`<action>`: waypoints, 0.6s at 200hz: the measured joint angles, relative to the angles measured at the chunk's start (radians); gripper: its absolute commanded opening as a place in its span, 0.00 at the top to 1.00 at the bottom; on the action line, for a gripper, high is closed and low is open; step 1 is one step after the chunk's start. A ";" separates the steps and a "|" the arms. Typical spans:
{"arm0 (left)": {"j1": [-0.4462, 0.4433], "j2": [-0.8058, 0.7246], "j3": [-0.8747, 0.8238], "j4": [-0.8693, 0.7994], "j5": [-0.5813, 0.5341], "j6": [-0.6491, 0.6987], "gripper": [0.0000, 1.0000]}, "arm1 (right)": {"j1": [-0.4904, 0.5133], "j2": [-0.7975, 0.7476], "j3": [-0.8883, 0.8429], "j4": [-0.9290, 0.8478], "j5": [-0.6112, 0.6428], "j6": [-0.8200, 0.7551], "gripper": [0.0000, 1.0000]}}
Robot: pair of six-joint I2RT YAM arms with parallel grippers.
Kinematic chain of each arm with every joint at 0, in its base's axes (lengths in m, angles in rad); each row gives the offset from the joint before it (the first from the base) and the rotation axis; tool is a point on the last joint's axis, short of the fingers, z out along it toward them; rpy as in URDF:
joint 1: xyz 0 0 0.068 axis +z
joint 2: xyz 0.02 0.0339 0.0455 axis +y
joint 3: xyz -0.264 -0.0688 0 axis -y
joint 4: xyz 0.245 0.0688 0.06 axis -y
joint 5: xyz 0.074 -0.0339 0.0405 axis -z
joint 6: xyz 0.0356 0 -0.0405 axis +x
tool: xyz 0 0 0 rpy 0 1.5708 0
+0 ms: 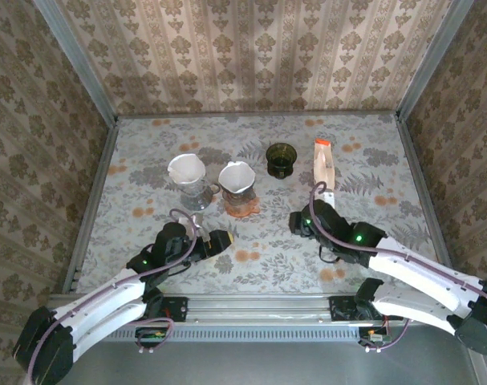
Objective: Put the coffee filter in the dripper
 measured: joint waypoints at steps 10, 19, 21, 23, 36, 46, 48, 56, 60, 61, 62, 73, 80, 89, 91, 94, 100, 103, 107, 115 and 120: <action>0.000 0.000 0.000 0.005 0.000 0.000 0.00 | -0.023 -0.002 0.008 -0.066 0.013 0.019 0.28; 0.000 -0.001 0.000 0.011 0.000 0.000 0.00 | -0.037 -0.005 0.009 -0.110 0.017 0.032 0.28; 0.000 -0.001 0.000 0.012 0.000 0.000 0.00 | -0.039 -0.006 0.009 -0.119 0.017 0.036 0.28; 0.000 -0.002 0.000 0.013 0.000 0.000 0.00 | -0.040 -0.006 0.010 -0.128 0.017 0.041 0.28; 0.000 -0.011 -0.002 0.018 0.000 0.000 0.00 | -0.048 -0.006 0.010 -0.167 0.017 0.060 0.28; 0.000 -0.020 -0.003 0.019 0.000 0.001 0.00 | -0.054 0.003 0.009 -0.184 0.016 0.075 0.28; 0.000 -0.021 -0.003 0.019 0.000 0.001 0.00 | -0.055 0.008 0.009 -0.185 0.015 0.077 0.28; 0.000 -0.029 -0.003 0.020 0.000 0.003 0.00 | -0.062 0.026 0.009 -0.187 0.010 0.084 0.29; 0.000 -0.032 -0.003 0.020 0.000 0.005 0.00 | -0.065 0.035 0.009 -0.185 0.008 0.085 0.29; 0.000 -0.034 -0.003 0.020 0.000 0.005 0.00 | -0.066 0.040 0.009 -0.184 0.007 0.087 0.29; 0.000 -0.034 -0.003 0.019 0.000 0.005 0.00 | -0.067 0.042 0.009 -0.184 0.006 0.088 0.29; 0.000 -0.045 -0.003 0.019 0.000 0.011 0.00 | -0.078 0.077 0.006 -0.176 -0.001 0.095 0.30; 0.000 -0.052 -0.002 0.016 0.000 0.015 0.00 | -0.085 0.100 0.002 -0.168 -0.006 0.097 0.31; 0.000 -0.061 -0.002 0.012 0.000 0.020 0.00 | -0.092 0.126 -0.005 -0.159 -0.011 0.098 0.32; 0.000 -0.063 -0.002 0.011 0.000 0.022 0.00 | -0.093 0.133 -0.007 -0.156 -0.011 0.099 0.33; 0.000 -0.066 -0.002 0.010 0.000 0.023 0.00 | -0.095 0.141 -0.009 -0.152 -0.013 0.098 0.34; 0.000 -0.071 -0.002 0.006 0.000 0.025 0.00 | -0.100 0.157 -0.011 -0.146 -0.014 0.098 0.35; 0.000 -0.074 -0.002 0.004 0.000 0.026 0.00 | -0.101 0.164 -0.013 -0.142 -0.015 0.098 0.36; 0.000 -0.078 -0.002 0.003 0.000 0.027 0.00 | -0.105 0.173 -0.015 -0.136 -0.015 0.097 0.37; 0.000 -0.086 -0.002 -0.003 0.000 0.030 0.00 | -0.111 0.190 -0.016 -0.126 -0.016 0.095 0.40; 0.000 -0.091 -0.002 -0.006 0.000 0.031 0.00 | -0.114 0.198 -0.016 -0.119 -0.017 0.094 0.42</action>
